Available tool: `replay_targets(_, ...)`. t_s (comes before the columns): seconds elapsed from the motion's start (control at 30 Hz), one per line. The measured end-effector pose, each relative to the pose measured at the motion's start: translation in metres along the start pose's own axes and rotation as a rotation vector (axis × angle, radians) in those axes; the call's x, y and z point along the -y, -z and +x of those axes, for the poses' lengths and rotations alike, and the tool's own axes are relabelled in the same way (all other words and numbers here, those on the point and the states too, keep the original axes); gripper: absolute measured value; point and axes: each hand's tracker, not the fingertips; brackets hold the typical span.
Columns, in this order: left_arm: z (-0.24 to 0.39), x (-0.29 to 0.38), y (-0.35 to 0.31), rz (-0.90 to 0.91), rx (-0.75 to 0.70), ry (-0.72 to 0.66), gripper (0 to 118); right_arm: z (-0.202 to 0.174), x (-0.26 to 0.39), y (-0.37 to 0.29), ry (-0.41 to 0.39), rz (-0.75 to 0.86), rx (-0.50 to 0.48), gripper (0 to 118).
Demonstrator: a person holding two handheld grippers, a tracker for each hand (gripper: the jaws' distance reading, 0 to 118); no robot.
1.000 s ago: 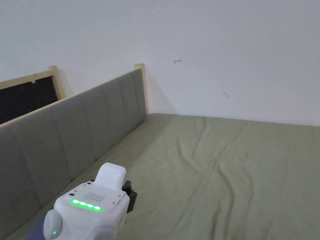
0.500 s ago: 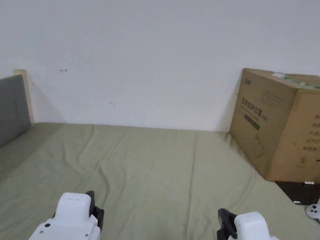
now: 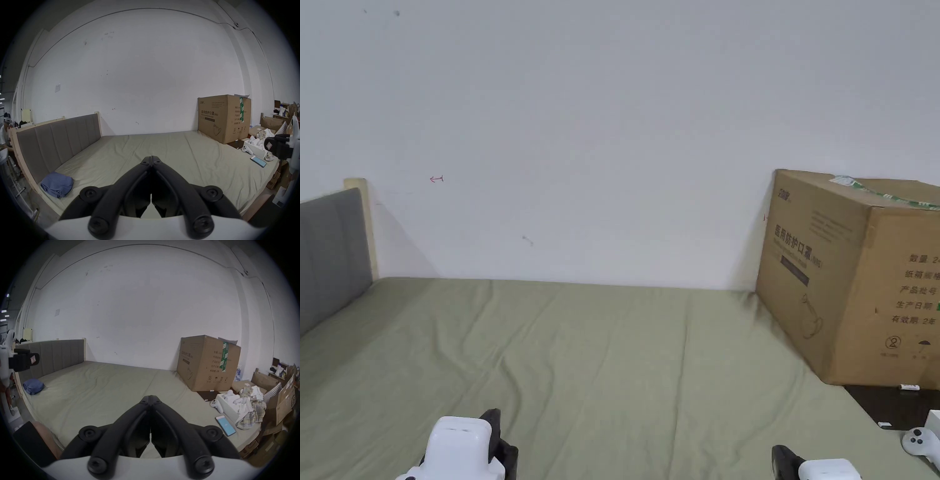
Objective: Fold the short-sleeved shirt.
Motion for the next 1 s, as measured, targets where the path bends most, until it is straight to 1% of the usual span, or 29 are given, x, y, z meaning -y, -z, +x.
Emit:
replay_targets(0.1, 0.000, -0.004, -0.002, 0.011, -0.003, -0.004, 0, -0.001, -0.003, 0.000, -0.001, 0.002, -0.002, 0)
replay_targets(0.13, 0.000, -0.005, -0.003, 0.014, -0.008, -0.005, 3, -0.002, -0.003, -0.001, 0.000, 0.007, -0.002, 0)
replay_targets(0.17, -0.002, -0.005, -0.004, 0.016, -0.003, -0.012, 21, -0.003, -0.003, -0.001, -0.002, 0.014, -0.002, 11)
replay_targets(0.2, -0.003, -0.006, -0.005, 0.020, 0.003, -0.014, 48, -0.005, -0.003, -0.003, -0.006, 0.028, 0.004, 31)
replay_targets(0.23, -0.003, -0.007, -0.005, 0.024, 0.005, -0.012, 80, -0.006, -0.003, -0.003, -0.007, 0.042, 0.018, 55)
replay_targets(0.27, -0.002, -0.007, -0.004, 0.023, 0.001, -0.004, 111, -0.005, -0.003, -0.003, -0.001, 0.041, 0.015, 89)
replay_targets(0.3, -0.002, -0.007, -0.004, 0.020, -0.008, 0.002, 118, -0.005, -0.002, -0.003, 0.016, 0.041, 0.009, 109)
replay_targets(0.33, -0.003, -0.006, -0.007, 0.028, -0.008, -0.002, 118, -0.004, -0.002, -0.002, 0.030, 0.038, 0.001, 118)
replay_targets(0.37, -0.003, -0.006, -0.012, 0.067, 0.014, -0.016, 118, -0.004, -0.002, -0.003, 0.038, 0.040, -0.001, 118)
replay_targets(0.4, -0.004, -0.006, -0.014, 0.050, 0.001, -0.009, 118, -0.005, 0.005, -0.007, 0.088, 0.072, 0.019, 118)
replay_targets(0.43, -0.004, -0.005, -0.014, 0.058, -0.005, -0.010, 118, -0.006, 0.009, -0.007, 0.038, 0.065, 0.029, 118)
replay_targets(0.5, -0.004, -0.003, -0.012, 0.057, -0.011, -0.005, 118, -0.008, 0.014, -0.006, 0.018, 0.066, 0.044, 118)
replay_targets(0.53, -0.005, -0.001, -0.011, 0.054, -0.014, -0.002, 118, -0.005, 0.003, -0.006, 0.012, 0.072, 0.049, 118)
replay_targets(0.67, -0.006, 0.009, -0.007, 0.049, -0.019, -0.013, 118, -0.006, 0.004, -0.003, 0.014, 0.067, 0.043, 118)
replay_targets(0.77, -0.007, 0.019, -0.007, 0.067, -0.023, -0.027, 118, -0.008, 0.012, 0.000, -0.008, 0.072, 0.046, 118)
replay_targets(0.83, -0.005, 0.027, -0.008, 0.084, -0.042, 0.003, 118, -0.010, 0.022, 0.005, -0.021, 0.068, 0.036, 118)
replay_targets(0.9, -0.002, 0.035, -0.008, 0.088, -0.071, 0.022, 118, -0.011, 0.030, 0.010, -0.017, 0.030, 0.028, 118)
replay_targets(0.93, -0.003, 0.032, -0.007, 0.060, -0.074, 0.003, 118, -0.014, 0.032, 0.011, -0.009, -0.006, 0.028, 118)
replay_targets(0.97, -0.005, 0.027, -0.008, 0.068, -0.076, -0.008, 118, -0.014, 0.029, 0.012, 0.015, -0.018, 0.030, 118)
replay_targets(1.0, -0.006, 0.024, -0.009, 0.083, -0.084, -0.016, 118, -0.014, 0.025, 0.010, 0.015, 0.011, 0.034, 118)
